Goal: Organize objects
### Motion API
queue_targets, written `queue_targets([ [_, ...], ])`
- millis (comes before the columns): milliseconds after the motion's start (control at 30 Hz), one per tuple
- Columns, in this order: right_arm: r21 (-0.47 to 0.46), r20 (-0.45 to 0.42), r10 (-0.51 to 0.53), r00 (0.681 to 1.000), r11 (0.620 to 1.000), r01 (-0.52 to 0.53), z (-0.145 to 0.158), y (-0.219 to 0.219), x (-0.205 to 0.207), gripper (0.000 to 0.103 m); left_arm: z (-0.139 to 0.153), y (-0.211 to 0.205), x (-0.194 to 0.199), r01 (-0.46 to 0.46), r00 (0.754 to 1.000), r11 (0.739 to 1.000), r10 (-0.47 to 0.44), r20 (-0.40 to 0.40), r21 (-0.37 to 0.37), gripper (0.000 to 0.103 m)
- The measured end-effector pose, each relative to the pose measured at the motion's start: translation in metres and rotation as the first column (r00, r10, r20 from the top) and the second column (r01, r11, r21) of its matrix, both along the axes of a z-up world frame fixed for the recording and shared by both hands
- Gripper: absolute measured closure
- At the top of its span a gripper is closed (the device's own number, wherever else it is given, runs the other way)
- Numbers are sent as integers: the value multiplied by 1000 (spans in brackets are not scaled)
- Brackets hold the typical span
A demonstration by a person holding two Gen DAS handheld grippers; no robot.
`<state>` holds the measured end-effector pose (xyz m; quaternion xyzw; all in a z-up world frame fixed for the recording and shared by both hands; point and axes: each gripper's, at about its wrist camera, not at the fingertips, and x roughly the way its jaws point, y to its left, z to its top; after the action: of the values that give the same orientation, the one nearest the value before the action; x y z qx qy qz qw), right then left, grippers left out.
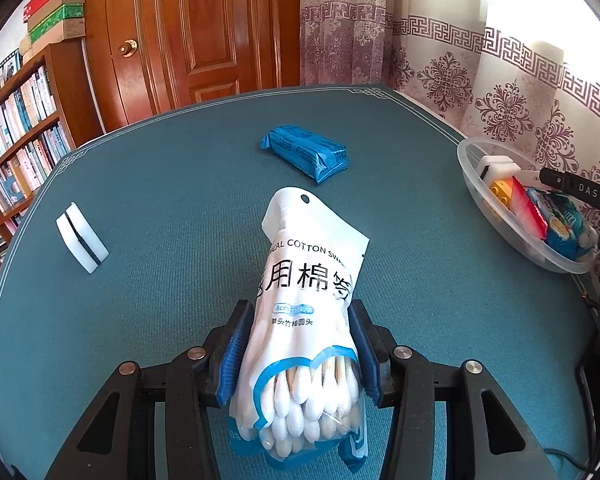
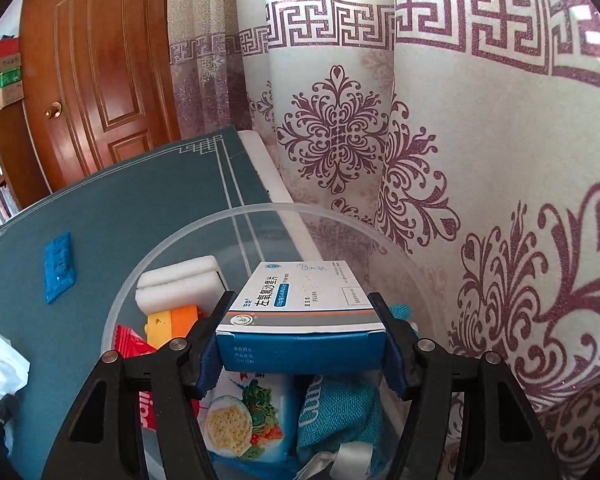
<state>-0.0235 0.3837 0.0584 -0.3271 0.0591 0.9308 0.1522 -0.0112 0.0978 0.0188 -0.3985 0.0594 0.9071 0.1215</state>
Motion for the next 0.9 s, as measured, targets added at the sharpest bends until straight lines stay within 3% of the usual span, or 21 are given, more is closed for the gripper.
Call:
queue_targets([
  [267,26,-49,46,998,999,-45,10,-19,35,37,6,13,5,36,999,999,-36,-9,1,52],
  [667,-5,-16,-5,1000,1000,5,-1,-5,41,37,14,28,14,90,996,996,-90,-11,9,52],
  [900,-9,-34,27,999,1000,-27,-1,-12,61,37,27,47,14,142,990,989,-141,-16,30,52],
])
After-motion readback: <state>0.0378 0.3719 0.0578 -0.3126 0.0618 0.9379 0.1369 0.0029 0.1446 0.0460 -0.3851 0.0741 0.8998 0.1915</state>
